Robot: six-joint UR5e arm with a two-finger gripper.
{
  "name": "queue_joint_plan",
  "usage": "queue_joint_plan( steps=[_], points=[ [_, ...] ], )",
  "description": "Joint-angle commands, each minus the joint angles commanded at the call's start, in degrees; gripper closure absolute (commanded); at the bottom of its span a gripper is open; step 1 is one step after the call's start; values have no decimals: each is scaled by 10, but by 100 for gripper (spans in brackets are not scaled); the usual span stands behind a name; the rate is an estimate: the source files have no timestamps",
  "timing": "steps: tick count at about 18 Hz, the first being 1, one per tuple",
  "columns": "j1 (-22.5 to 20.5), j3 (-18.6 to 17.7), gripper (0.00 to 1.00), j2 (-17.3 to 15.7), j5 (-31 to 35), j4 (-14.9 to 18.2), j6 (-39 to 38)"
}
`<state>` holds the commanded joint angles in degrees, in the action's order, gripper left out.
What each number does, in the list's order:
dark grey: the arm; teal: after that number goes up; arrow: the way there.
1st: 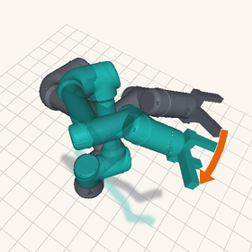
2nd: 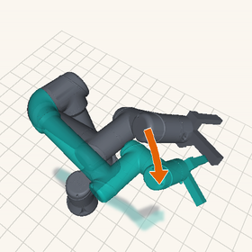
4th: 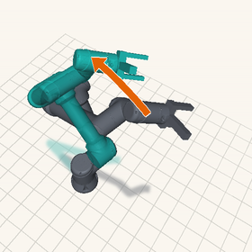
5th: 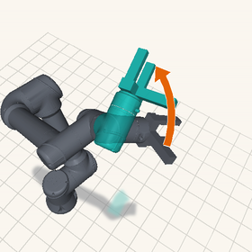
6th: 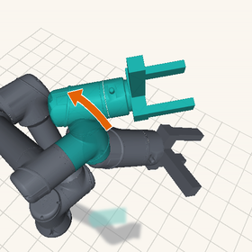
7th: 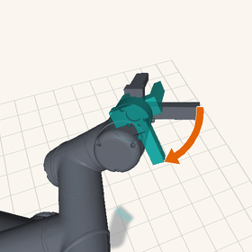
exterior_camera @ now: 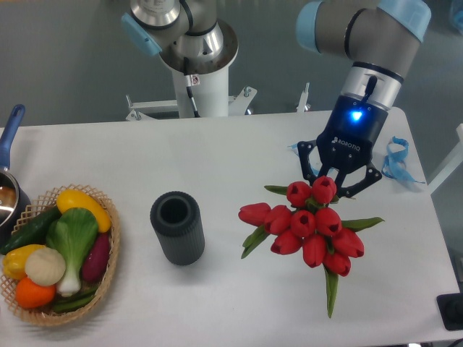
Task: Insert the flowers into the vase
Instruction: 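Lift the held red tulip bunch and carry it toward the grey vase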
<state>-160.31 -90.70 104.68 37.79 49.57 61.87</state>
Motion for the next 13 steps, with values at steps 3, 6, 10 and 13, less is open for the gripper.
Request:
queue_joint_plan(
  steps=[3, 6, 10, 13],
  points=[
    [4, -3, 87, 0, 0, -10, 0],
    [6, -7, 87, 0, 0, -11, 1],
    [14, -8, 87, 0, 0, -11, 1],
    [25, -8, 87, 1, -2, -14, 1]
  ],
)
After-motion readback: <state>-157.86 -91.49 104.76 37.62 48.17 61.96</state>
